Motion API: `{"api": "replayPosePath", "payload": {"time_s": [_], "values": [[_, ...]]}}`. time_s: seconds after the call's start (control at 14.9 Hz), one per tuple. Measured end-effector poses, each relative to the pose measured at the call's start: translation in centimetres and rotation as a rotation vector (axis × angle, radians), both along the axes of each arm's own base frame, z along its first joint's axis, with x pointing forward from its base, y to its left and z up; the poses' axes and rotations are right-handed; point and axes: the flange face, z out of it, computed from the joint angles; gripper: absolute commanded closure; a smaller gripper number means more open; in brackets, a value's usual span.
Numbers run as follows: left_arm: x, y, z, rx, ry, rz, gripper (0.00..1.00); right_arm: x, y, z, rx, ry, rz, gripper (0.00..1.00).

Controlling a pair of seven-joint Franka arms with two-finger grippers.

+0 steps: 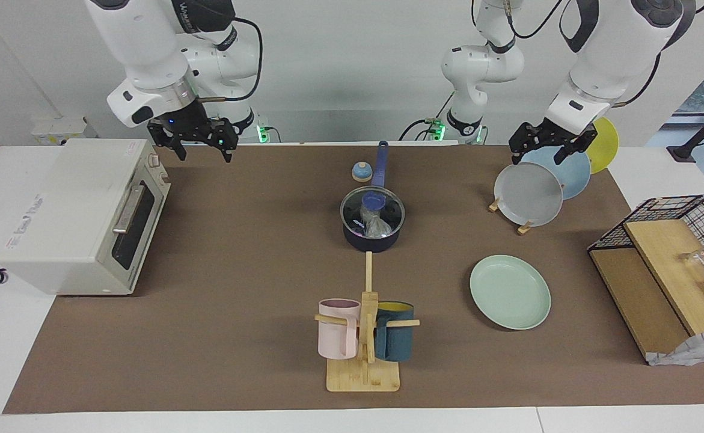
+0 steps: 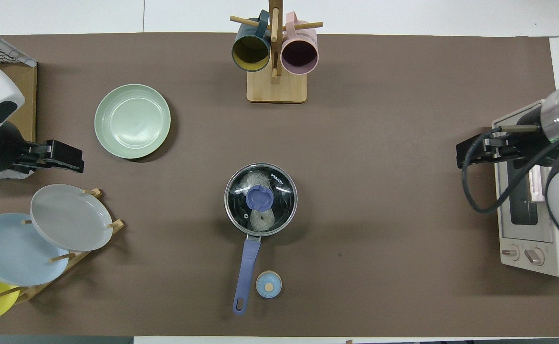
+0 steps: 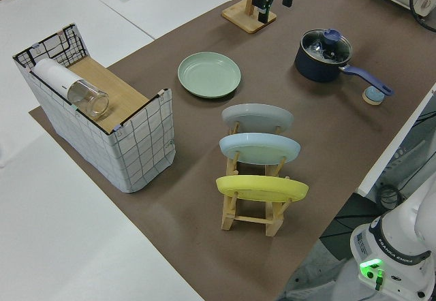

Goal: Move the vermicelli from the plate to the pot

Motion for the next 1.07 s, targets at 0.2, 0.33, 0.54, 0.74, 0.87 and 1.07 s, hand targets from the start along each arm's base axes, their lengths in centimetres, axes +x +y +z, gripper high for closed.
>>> {"api": "replayPosePath", "payload": {"time_s": [0.2, 0.33, 0.54, 0.74, 0.87, 1.07], "values": [[0.0, 0.0, 0.0, 0.000, 0.000, 0.000, 0.00, 0.1, -2.0, -0.4, -0.031, 0.005, 0.017, 0.00], [0.0, 0.0, 0.0, 0.000, 0.000, 0.000, 0.00, 0.2, -2.8, -0.5, -0.041, 0.004, -0.004, 0.00], [0.0, 0.0, 0.0, 0.000, 0.000, 0.000, 0.00, 0.5, -4.7, -1.2, -0.037, 0.019, -0.042, 0.00], [0.0, 0.0, 0.0, 0.000, 0.000, 0.000, 0.00, 0.6, -5.6, -1.2, -0.037, 0.018, -0.059, 0.00], [0.0, 0.0, 0.0, 0.000, 0.000, 0.000, 0.00, 0.4, -5.4, -0.6, -0.034, 0.008, -0.055, 0.00], [0.0, 0.0, 0.0, 0.000, 0.000, 0.000, 0.00, 0.0, -5.4, 0.2, -0.031, -0.007, -0.054, 0.00]]}}
